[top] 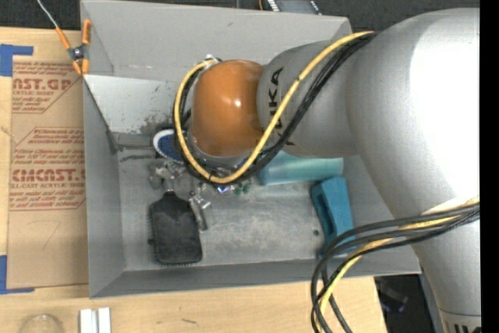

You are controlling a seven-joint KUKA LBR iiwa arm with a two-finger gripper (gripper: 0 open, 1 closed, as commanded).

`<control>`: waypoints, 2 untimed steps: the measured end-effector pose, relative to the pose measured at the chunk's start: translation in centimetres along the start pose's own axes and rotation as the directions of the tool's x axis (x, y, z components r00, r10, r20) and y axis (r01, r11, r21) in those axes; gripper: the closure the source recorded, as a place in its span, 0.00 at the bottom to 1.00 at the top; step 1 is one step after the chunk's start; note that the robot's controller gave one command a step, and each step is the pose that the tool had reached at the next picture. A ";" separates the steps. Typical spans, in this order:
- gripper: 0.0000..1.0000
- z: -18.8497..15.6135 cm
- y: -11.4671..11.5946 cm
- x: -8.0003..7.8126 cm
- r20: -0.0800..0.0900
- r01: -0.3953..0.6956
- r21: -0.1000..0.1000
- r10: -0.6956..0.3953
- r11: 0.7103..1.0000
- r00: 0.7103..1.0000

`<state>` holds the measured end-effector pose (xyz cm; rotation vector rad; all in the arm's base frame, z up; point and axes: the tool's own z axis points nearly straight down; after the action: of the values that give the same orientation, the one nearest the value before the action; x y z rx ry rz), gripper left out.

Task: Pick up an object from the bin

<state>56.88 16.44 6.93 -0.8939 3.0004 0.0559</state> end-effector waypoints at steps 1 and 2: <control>0.00 -0.3 -2.0 5.8 0.006 -0.030 0.000 0.030 1.000 1.000; 1.00 -0.3 -1.9 5.6 0.007 -0.027 0.000 0.027 1.000 1.000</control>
Offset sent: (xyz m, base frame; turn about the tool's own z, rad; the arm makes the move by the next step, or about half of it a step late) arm -0.0379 -0.0481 0.0007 0.0273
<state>53.21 11.78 7.04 -0.8511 3.0060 0.0589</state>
